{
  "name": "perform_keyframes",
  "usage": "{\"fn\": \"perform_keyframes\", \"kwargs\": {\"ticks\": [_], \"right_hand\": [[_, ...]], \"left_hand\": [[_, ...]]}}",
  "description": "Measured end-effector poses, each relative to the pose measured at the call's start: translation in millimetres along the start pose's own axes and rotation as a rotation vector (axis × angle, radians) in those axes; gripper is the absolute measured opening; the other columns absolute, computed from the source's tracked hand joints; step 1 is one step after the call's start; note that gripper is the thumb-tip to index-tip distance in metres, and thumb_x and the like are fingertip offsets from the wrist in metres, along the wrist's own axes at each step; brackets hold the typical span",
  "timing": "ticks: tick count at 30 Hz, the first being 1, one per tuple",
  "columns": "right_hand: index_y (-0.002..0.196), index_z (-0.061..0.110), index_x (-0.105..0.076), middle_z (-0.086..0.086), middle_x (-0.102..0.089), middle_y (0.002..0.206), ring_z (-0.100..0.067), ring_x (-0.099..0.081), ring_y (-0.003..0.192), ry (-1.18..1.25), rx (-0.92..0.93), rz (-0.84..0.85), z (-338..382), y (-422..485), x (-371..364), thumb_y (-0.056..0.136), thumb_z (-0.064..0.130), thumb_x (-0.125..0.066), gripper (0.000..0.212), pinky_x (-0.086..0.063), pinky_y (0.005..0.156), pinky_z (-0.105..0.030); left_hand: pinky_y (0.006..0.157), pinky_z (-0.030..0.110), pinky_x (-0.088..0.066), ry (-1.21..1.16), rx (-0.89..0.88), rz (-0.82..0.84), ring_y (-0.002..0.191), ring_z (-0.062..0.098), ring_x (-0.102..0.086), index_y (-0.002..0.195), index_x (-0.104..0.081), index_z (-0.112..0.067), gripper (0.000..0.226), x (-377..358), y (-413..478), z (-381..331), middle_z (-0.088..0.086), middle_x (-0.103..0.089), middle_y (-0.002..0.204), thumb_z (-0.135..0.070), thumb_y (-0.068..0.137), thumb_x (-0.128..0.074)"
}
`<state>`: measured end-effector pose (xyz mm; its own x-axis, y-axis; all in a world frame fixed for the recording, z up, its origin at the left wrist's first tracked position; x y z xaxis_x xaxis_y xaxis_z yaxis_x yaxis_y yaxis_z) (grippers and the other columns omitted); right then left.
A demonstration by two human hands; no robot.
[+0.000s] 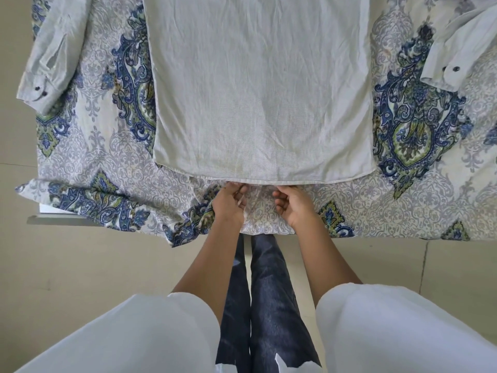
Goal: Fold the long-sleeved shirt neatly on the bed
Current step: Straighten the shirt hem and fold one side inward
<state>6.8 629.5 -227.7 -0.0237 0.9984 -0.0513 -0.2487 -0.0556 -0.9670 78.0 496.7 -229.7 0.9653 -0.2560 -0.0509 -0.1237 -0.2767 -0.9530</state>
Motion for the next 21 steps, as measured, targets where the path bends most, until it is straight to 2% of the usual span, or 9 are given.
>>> {"fn": "perform_keyframes", "kwargs": {"ticks": [3, 5, 7, 9, 11, 13, 16, 18, 21], "right_hand": [[0.077, 0.010, -0.059, 0.003, -0.063, 0.048, -0.005, -0.053, 0.039, 0.132, 0.006, -0.001, 1, 1, 0, 0.087, 0.007, -0.058, 0.010, -0.037, 0.038, -0.016], [0.077, 0.009, -0.058, 0.001, -0.065, 0.052, -0.007, -0.056, 0.047, 0.249, 0.042, -0.008, 4, -1, 0, 0.086, 0.004, -0.055, 0.011, -0.038, 0.044, -0.019], [0.076, 0.010, -0.058, -0.002, -0.064, 0.067, -0.012, -0.054, 0.062, 0.382, 0.083, -0.042, 2, -3, 1, 0.083, 0.005, -0.056, 0.009, -0.039, 0.056, -0.022], [0.082, 0.012, -0.058, -0.003, -0.058, 0.079, -0.014, -0.052, 0.071, 0.540, 0.122, -0.055, 3, -6, 3, 0.083, 0.013, -0.058, 0.002, -0.040, 0.064, -0.025], [0.091, 0.012, -0.058, -0.004, -0.057, 0.085, -0.017, -0.052, 0.077, 0.644, 0.161, -0.048, 9, -8, 4, 0.085, 0.021, -0.058, 0.010, -0.042, 0.069, -0.028], [0.097, 0.012, -0.057, -0.006, -0.058, 0.092, -0.019, -0.055, 0.083, 0.663, 0.191, -0.049, 19, -9, 4, 0.086, 0.022, -0.058, 0.015, -0.044, 0.070, -0.029], [0.098, 0.012, -0.056, -0.005, -0.060, 0.096, -0.020, -0.057, 0.088, 0.656, 0.205, -0.069, 29, -7, 9, 0.088, 0.017, -0.055, 0.011, -0.048, 0.072, -0.031], [0.094, 0.011, -0.055, -0.005, -0.059, 0.094, -0.019, -0.057, 0.085, 0.624, 0.176, -0.112, 29, -4, 14, 0.090, 0.014, -0.053, 0.005, -0.049, 0.070, -0.031], [0.086, 0.010, -0.053, -0.003, -0.058, 0.087, -0.015, -0.056, 0.078, 0.499, 0.117, -0.223, 24, 1, 22, 0.093, 0.008, -0.050, 0.008, -0.047, 0.060, -0.027]], "left_hand": [[0.060, 0.022, -0.041, -0.199, 0.029, 0.008, 0.072, 0.015, -0.056, 0.086, -0.056, -0.009, 0.022, 2, -5, -11, 0.003, -0.061, 0.083, 0.003, 0.084, -0.037], [0.057, 0.023, -0.034, -0.285, 0.007, 0.007, 0.066, 0.016, -0.047, 0.072, -0.047, -0.012, 0.020, 2, -11, -23, 0.002, -0.052, 0.074, 0.000, 0.082, -0.034], [0.054, 0.023, -0.030, -0.341, -0.025, -0.029, 0.059, 0.015, -0.040, 0.068, -0.042, -0.012, 0.018, 6, -11, -38, 0.001, -0.044, 0.069, -0.004, 0.082, -0.038], [0.053, 0.024, -0.030, -0.344, -0.036, -0.037, 0.057, 0.014, -0.039, 0.073, -0.047, -0.012, 0.012, 10, -10, -54, 0.000, -0.045, 0.069, -0.008, 0.084, -0.047], [0.056, 0.025, -0.038, -0.291, -0.069, -0.023, 0.061, 0.016, -0.047, 0.085, -0.055, -0.011, 0.002, 12, -11, -72, 0.002, -0.053, 0.077, -0.008, 0.085, -0.055], [0.065, 0.030, -0.048, -0.223, -0.081, -0.007, 0.071, 0.021, -0.054, 0.089, -0.055, -0.009, 0.005, 12, -13, -88, 0.006, -0.057, 0.085, -0.006, 0.086, -0.058], [0.076, 0.040, -0.052, -0.252, -0.082, -0.031, 0.083, 0.028, -0.056, 0.097, -0.051, -0.005, 0.012, 22, -9, -97, 0.013, -0.055, 0.094, 0.000, 0.087, -0.056], [0.063, 0.031, -0.052, -0.238, -0.089, -0.068, 0.074, 0.023, -0.057, 0.097, -0.051, -0.002, 0.014, 34, -1, -95, 0.013, -0.055, 0.094, 0.005, 0.086, -0.055], [0.043, 0.018, -0.041, -0.081, -0.100, -0.175, 0.040, 0.007, -0.045, 0.085, -0.054, -0.002, 0.009, 52, 8, -89, 0.006, -0.056, 0.073, 0.005, 0.084, -0.059]]}}
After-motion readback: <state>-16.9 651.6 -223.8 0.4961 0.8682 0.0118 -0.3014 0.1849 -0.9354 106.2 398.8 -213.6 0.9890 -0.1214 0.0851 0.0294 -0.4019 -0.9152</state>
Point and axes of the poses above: each hand's wrist, its own y-axis towards the middle knuckle, its own x-axis out of the back of the hand, z = x × y, the point moved 5 cm from there along y, towards the middle knuckle
